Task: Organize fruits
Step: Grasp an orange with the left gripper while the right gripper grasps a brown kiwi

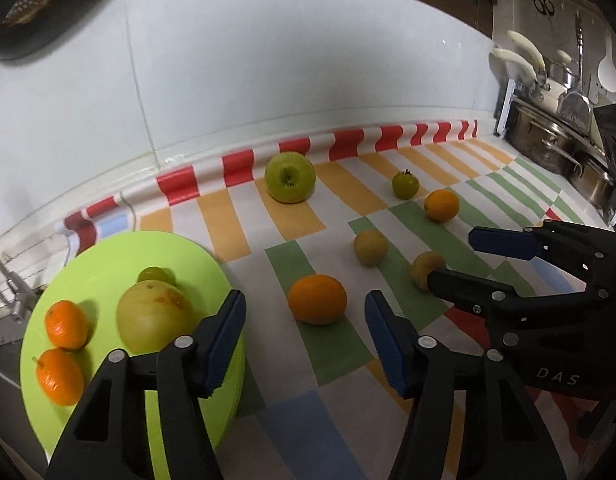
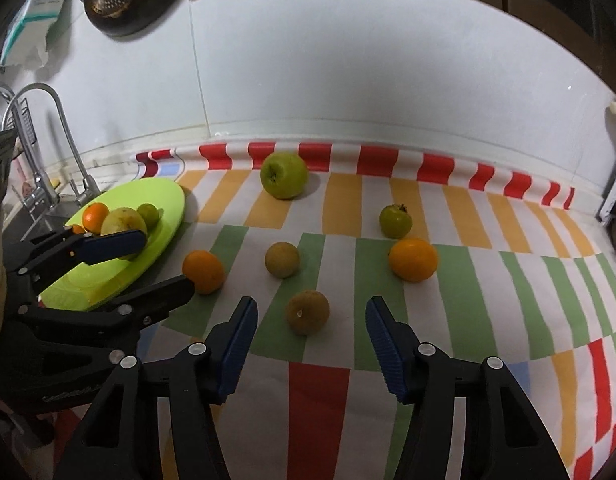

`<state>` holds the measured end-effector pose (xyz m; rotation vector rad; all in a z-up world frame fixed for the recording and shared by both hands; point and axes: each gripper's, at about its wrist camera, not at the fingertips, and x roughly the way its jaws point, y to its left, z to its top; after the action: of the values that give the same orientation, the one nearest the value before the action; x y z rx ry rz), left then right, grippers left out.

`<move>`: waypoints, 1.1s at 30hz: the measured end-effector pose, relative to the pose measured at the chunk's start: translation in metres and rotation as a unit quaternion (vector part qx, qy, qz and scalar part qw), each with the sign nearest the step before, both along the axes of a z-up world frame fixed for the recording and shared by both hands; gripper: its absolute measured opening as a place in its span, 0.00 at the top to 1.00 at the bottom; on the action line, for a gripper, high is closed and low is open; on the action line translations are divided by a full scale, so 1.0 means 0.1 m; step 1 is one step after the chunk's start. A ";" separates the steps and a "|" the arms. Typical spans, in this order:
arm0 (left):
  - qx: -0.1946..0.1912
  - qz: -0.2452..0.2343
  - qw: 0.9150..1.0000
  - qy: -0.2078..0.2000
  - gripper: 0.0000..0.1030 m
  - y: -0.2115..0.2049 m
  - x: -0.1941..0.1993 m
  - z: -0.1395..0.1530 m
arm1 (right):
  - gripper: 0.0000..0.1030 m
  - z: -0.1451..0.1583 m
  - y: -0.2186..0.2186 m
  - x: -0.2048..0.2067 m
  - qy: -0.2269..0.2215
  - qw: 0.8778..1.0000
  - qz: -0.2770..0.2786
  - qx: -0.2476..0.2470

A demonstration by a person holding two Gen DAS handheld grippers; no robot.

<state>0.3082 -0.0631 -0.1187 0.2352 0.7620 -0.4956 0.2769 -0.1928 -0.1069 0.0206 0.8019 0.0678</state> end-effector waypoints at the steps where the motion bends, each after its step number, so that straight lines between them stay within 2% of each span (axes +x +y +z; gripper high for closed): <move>1: 0.004 -0.005 1.000 0.004 0.44 -0.02 0.03 -0.03 | 0.48 -0.02 0.00 0.02 0.003 1.000 0.002 0.001; 9: 0.012 -0.024 0.999 0.021 0.51 -0.09 0.15 -0.12 | 0.55 -0.15 0.00 0.16 0.023 1.000 0.012 0.008; 12: 0.009 -0.029 0.999 0.032 0.59 -0.12 0.18 -0.14 | 0.56 -0.18 0.00 0.18 0.029 0.999 0.014 0.013; 14: 0.008 -0.031 0.999 0.040 0.64 -0.13 0.20 -0.16 | 0.61 -0.21 0.00 0.20 0.035 0.999 0.017 0.016; 20: 0.012 -0.030 0.999 0.039 0.65 -0.14 0.20 -0.16 | 0.72 -0.23 -0.01 0.21 0.042 0.999 0.017 0.021; 33: -0.009 -0.013 1.000 0.008 0.65 -0.01 -0.02 0.15 | 0.72 0.01 0.02 0.08 0.016 0.999 0.020 0.021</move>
<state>0.3060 -0.0644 -0.1041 0.2256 0.7705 -0.5297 0.2847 -0.1905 -0.1060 0.0455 0.8325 0.1221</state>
